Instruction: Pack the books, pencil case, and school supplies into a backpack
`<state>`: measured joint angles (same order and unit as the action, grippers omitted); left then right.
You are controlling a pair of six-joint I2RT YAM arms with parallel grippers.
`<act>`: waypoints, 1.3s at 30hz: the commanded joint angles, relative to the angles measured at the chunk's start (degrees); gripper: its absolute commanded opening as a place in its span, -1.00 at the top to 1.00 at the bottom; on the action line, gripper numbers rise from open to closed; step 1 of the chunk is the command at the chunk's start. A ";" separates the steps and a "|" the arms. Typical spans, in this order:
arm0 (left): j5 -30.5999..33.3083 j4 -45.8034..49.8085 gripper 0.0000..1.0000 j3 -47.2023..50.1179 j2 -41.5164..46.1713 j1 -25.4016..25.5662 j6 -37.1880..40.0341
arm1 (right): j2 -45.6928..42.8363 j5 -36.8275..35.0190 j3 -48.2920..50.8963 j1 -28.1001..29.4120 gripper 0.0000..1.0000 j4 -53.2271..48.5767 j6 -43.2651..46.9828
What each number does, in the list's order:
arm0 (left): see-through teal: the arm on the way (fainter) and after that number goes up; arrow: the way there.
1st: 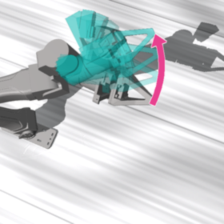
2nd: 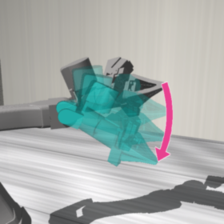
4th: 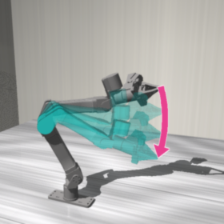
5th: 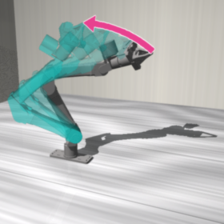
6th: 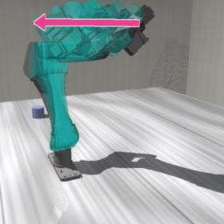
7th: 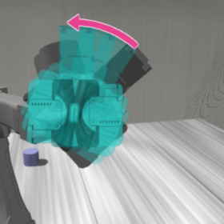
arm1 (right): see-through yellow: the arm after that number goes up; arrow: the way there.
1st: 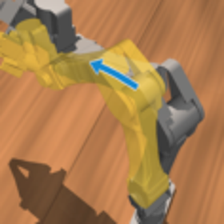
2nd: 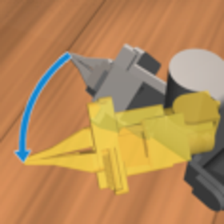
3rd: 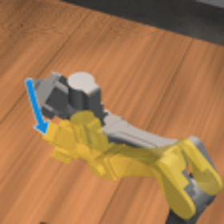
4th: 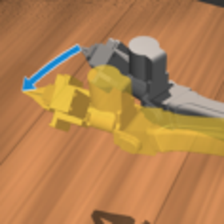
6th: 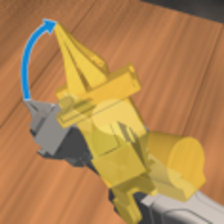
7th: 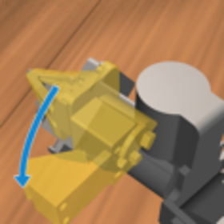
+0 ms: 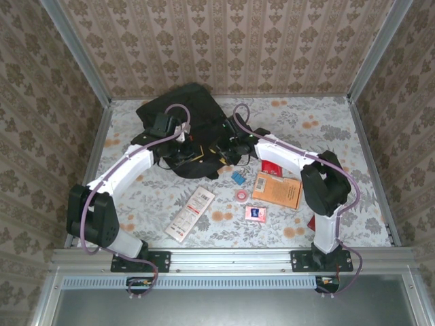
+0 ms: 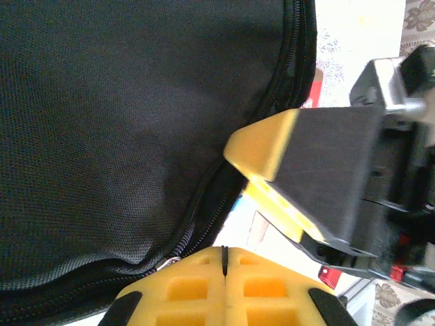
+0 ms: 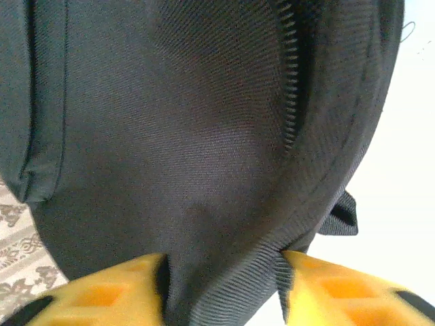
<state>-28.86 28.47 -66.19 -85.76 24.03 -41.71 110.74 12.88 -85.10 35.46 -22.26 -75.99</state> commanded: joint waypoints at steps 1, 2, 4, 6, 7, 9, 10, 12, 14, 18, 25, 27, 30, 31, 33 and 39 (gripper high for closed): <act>-0.47 -0.99 1.00 0.54 2.77 0.27 -0.31 | 0.96 -0.60 -1.14 0.75 0.51 0.43 -2.50; -0.13 -0.48 1.00 0.57 3.02 0.14 -0.05 | 0.56 -1.68 -0.81 0.77 0.68 0.23 -2.20; 0.81 0.75 1.00 0.91 3.73 -0.03 0.44 | -0.20 -4.77 -0.85 0.68 0.95 -2.23 -1.05; 2.32 2.53 1.00 1.18 4.56 -0.16 1.39 | -0.61 -7.73 -1.74 0.66 1.00 -5.32 0.77; 3.49 3.83 1.00 1.16 5.01 -0.26 2.14 | -0.64 -9.14 -2.42 0.62 1.00 -6.96 1.85; 5.82 6.66 1.00 0.55 5.64 -0.60 3.86 | -0.57 -10.86 -3.12 0.57 1.00 -8.21 3.52; 6.66 7.70 1.00 0.24 5.93 -0.88 4.70 | -0.61 -11.27 -3.20 0.44 1.00 -9.79 4.18; 7.76 8.97 1.00 0.31 6.43 -1.81 5.61 | -0.50 -11.60 -2.99 0.16 1.00 -10.19 4.86; 9.00 9.98 1.00 0.45 6.90 -2.76 6.46 | -0.46 -11.82 -2.81 -0.04 1.00 -10.39 5.62; 10.75 12.28 1.00 -0.16 7.02 -4.67 8.00 | -0.44 -13.03 -2.88 -0.17 1.00 -11.20 7.44; 11.63 14.05 1.00 -0.64 8.10 -7.54 8.76 | -0.59 -14.18 -2.70 -1.00 1.00 -11.73 10.09; 10.99 14.25 1.00 -0.63 8.39 -8.27 8.42 | -0.63 -14.93 -2.85 -1.14 1.00 -12.03 10.97; 9.54 14.35 1.00 -1.04 9.00 -8.88 7.81 | -0.47 -14.91 -2.83 -1.53 1.00 -11.73 12.37; 9.06 14.50 1.00 -1.49 9.03 -8.91 7.79 | -0.34 -14.93 -3.22 -1.53 1.00 -11.94 13.02; 8.74 15.21 1.00 -2.71 9.03 -8.85 7.55 | 0.21 -15.13 -3.96 -1.54 1.00 -12.33 14.27; 10.37 18.79 1.00 -5.81 7.78 -8.89 9.88 | 1.38 -15.34 -6.77 -1.71 1.00 -14.11 18.52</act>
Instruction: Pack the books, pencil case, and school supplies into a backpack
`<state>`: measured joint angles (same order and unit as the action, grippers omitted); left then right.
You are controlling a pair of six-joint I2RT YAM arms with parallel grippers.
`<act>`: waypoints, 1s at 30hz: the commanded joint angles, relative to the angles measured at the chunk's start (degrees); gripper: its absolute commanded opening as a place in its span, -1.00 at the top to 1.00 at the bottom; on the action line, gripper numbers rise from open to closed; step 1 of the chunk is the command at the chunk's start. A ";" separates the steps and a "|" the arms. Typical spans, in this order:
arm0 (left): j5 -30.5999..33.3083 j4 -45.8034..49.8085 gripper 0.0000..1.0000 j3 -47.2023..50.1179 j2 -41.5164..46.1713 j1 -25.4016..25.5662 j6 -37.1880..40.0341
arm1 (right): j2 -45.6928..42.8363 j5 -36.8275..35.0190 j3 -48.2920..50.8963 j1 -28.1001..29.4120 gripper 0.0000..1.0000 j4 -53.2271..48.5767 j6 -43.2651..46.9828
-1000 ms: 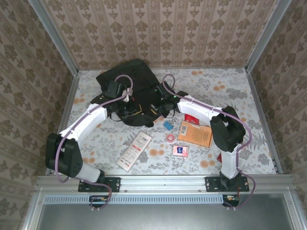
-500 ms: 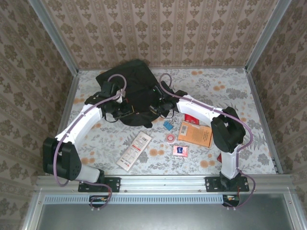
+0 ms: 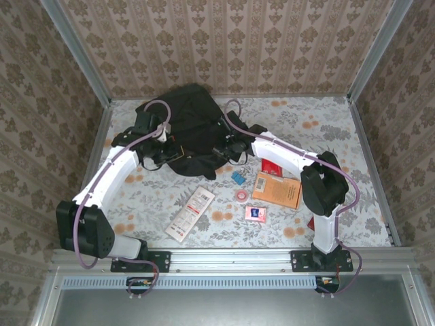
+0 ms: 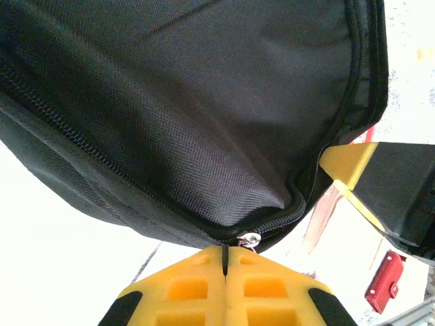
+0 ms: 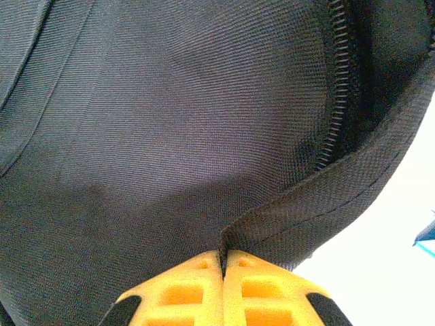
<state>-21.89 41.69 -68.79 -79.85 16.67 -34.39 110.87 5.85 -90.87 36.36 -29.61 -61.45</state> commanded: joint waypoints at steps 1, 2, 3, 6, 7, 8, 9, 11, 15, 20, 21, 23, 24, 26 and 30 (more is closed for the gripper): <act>3.92 6.14 1.00 -3.49 1.58 -1.64 2.87 | 1.24 -8.65 -1.39 -2.63 1.00 -7.02 4.74; 4.33 6.52 1.00 -3.61 1.32 -1.79 3.08 | 1.20 -8.50 -1.72 -2.82 1.00 -7.12 5.49; 4.71 6.72 1.00 -3.50 1.12 -1.97 3.17 | 1.34 -8.60 -2.22 -2.87 1.00 -7.46 6.33; 6.02 7.10 1.00 -3.11 0.62 -3.15 3.37 | 1.58 -9.43 -3.63 -3.05 1.00 -8.78 9.24; 6.20 7.09 1.00 -2.95 0.50 -3.75 3.44 | 1.63 -10.00 -3.96 -3.14 1.00 -9.13 10.34; 6.24 7.01 1.00 -2.82 0.49 -4.19 3.37 | 1.58 -10.37 -4.13 -3.19 1.00 -9.37 11.17; 6.20 6.71 1.00 -2.54 0.53 -4.79 3.22 | 1.64 -10.45 -4.30 -3.31 1.00 -9.42 12.34; 5.60 6.00 1.00 -2.38 0.52 -5.52 3.04 | 1.94 -10.70 -4.88 -3.44 1.00 -10.20 14.10; 3.60 4.13 1.00 -3.63 -0.57 -5.04 2.43 | 2.66 -8.72 -5.98 -3.79 1.00 -10.39 16.83; 1.23 3.46 1.00 -9.16 -4.57 -1.35 2.48 | 3.74 -0.58 -7.70 -3.75 0.70 -8.23 18.56; 1.20 3.77 1.00 -10.56 -5.69 -0.55 2.57 | 3.70 0.24 -7.98 -3.75 0.58 -8.11 18.44; 0.80 3.63 1.00 -12.29 -7.15 0.82 2.36 | 2.75 1.26 -7.90 -3.74 0.29 -7.63 17.17; 0.27 3.33 1.00 -13.03 -7.74 1.24 2.08 | 2.13 2.13 -7.51 -3.75 0.17 -7.04 16.01; -0.92 2.83 1.00 -13.76 -9.00 1.70 1.47 | 0.55 3.93 -6.34 -3.75 0.06 -5.57 13.22; -4.29 0.33 1.00 -12.68 -11.13 1.88 -1.19 | -1.81 8.02 -4.05 -3.75 -0.08 -2.50 6.05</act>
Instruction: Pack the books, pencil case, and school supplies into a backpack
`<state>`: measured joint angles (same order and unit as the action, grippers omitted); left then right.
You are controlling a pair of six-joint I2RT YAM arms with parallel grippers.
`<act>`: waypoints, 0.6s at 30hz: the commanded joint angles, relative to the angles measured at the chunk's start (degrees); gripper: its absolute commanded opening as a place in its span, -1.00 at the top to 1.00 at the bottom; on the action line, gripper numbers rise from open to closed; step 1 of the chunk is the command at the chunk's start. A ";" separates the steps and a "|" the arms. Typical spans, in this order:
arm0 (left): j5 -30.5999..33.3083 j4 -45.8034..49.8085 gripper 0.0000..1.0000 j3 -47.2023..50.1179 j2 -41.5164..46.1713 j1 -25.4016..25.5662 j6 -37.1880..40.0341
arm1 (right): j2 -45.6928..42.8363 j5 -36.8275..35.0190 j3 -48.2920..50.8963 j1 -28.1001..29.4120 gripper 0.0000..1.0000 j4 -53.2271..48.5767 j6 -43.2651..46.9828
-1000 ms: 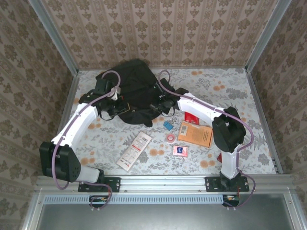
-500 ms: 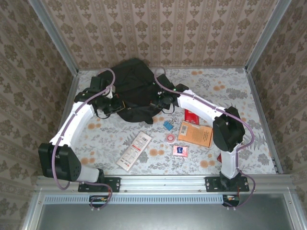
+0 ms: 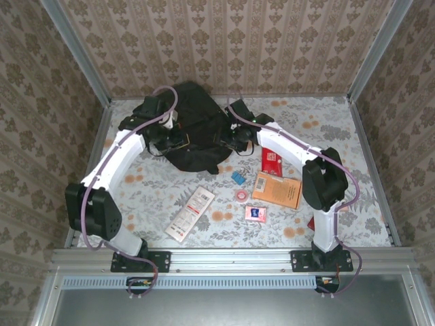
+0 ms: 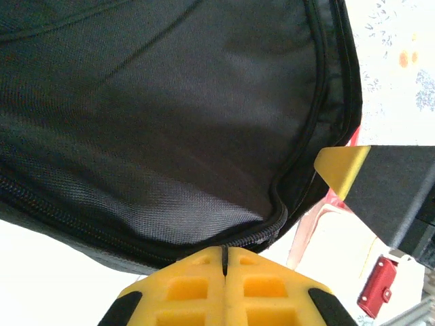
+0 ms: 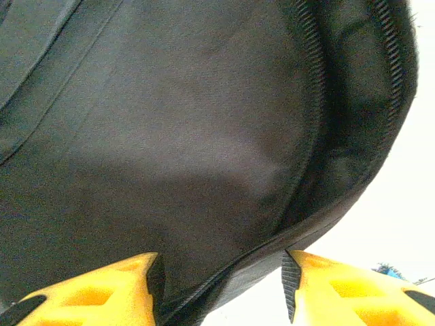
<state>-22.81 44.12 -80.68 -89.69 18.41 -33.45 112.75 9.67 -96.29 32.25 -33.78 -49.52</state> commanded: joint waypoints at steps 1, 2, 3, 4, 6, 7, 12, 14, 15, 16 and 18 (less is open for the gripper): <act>-4.68 -3.17 1.00 -0.02 -1.91 0.13 -3.18 | -4.17 4.79 2.01 0.44 -0.09 2.25 -8.36; -5.75 -4.22 1.00 0.56 -2.36 0.21 -4.15 | -4.45 5.35 2.63 0.52 -0.10 2.60 -10.41; -6.89 -5.32 1.00 1.22 -2.98 0.38 -5.31 | -4.79 6.21 3.37 0.59 -0.11 2.68 -12.69; -7.82 -6.25 1.00 1.68 -3.78 0.70 -6.21 | -4.96 6.70 4.09 0.66 -0.12 4.69 -14.85; -9.20 -7.38 1.00 2.23 -5.23 1.30 -7.38 | -5.15 6.85 5.39 0.87 -0.12 5.37 -18.30; -9.73 -8.16 1.00 2.68 -5.83 1.51 -7.92 | -5.09 6.85 6.08 1.09 -0.12 5.77 -20.00; -11.62 -12.04 1.00 5.71 -6.99 1.65 -11.08 | -3.51 7.97 8.31 2.16 -0.21 7.97 -26.79; -11.90 -12.04 1.00 6.02 -7.00 1.62 -11.11 | -2.41 8.62 8.21 2.55 -0.23 8.94 -28.27; -11.91 -12.04 1.00 6.27 -6.80 1.63 -11.04 | -1.95 8.70 8.12 2.72 -0.23 9.45 -28.95; -11.91 -11.95 1.00 6.56 -6.31 1.46 -10.95 | -1.57 8.54 8.00 2.98 -0.23 9.66 -29.58; -11.69 -11.91 1.00 7.31 -5.16 1.10 -10.81 | -1.05 8.40 7.73 3.41 -0.23 10.15 -30.72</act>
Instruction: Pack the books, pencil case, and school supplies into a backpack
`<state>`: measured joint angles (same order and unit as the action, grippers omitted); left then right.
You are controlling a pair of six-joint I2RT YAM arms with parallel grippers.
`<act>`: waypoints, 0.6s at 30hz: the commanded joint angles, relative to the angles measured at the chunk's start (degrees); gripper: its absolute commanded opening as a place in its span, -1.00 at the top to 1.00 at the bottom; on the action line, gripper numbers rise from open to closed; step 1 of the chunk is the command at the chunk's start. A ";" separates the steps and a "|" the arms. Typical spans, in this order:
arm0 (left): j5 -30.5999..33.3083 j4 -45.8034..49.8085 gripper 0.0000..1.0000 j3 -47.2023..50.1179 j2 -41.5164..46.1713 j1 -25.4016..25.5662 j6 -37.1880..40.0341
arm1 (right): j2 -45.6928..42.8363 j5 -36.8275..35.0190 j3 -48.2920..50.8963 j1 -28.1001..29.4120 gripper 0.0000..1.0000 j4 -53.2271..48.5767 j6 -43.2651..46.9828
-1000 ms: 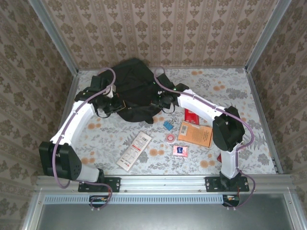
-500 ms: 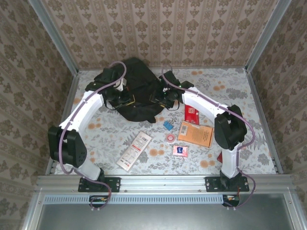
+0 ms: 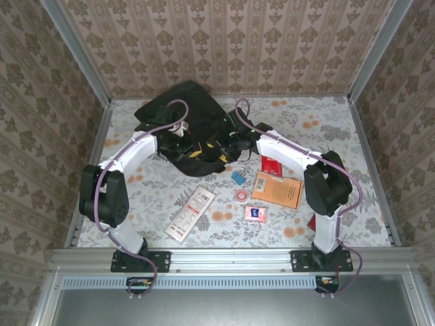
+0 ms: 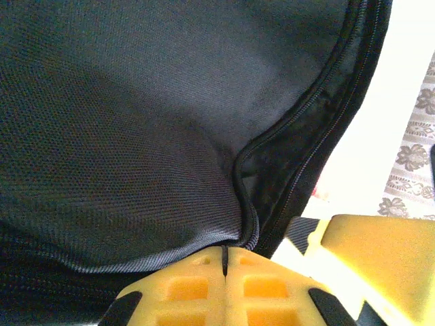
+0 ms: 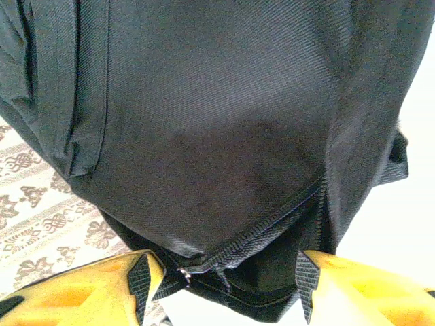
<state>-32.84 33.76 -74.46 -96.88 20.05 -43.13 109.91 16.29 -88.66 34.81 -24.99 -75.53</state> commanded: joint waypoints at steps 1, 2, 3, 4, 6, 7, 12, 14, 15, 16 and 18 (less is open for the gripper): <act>-1.69 -1.64 1.00 1.60 2.71 -0.92 -1.36 | 2.12 2.06 0.07 1.09 -0.23 1.65 -5.26; -1.85 -1.81 1.00 2.12 3.35 -1.34 -1.62 | 2.21 2.09 -0.02 1.29 -0.22 1.41 -5.41; -2.20 -2.10 1.00 2.67 4.04 -1.94 -1.91 | 2.20 1.55 -0.23 1.48 -0.21 0.22 -5.21; -2.68 -2.41 1.00 3.14 4.91 -2.59 -2.25 | 1.93 0.64 -0.26 1.58 -0.21 -1.08 -4.79; -2.85 -2.56 1.00 3.58 6.13 -3.40 -2.57 | 0.69 -0.45 1.33 1.62 -0.14 -0.95 -4.47; -2.84 -2.47 1.00 3.70 6.58 -3.69 -2.49 | -0.13 -0.50 2.54 1.72 -0.07 -0.02 -4.25; -3.37 -2.63 1.00 4.01 6.82 -4.55 -2.57 | -2.95 0.88 6.77 2.24 -0.01 1.45 -1.36; -3.54 -2.98 1.00 4.30 6.65 -4.76 -2.87 | -4.16 0.67 8.65 2.75 0.00 2.00 -1.36; -3.63 -3.33 1.00 4.32 6.61 -4.85 -3.00 | -4.56 0.89 9.38 3.12 0.00 2.36 -1.53; -3.63 -3.50 1.00 4.30 6.49 -4.85 -3.14 | -4.71 1.02 9.60 3.56 -0.01 2.13 -1.77; -3.63 -3.72 1.00 4.24 6.43 -4.85 -3.36 | -4.38 1.72 9.28 4.36 -0.06 2.16 -2.31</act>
<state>-34.79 32.62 -70.13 -91.74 15.79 -45.47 106.78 16.53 -80.42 37.74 -21.17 -77.78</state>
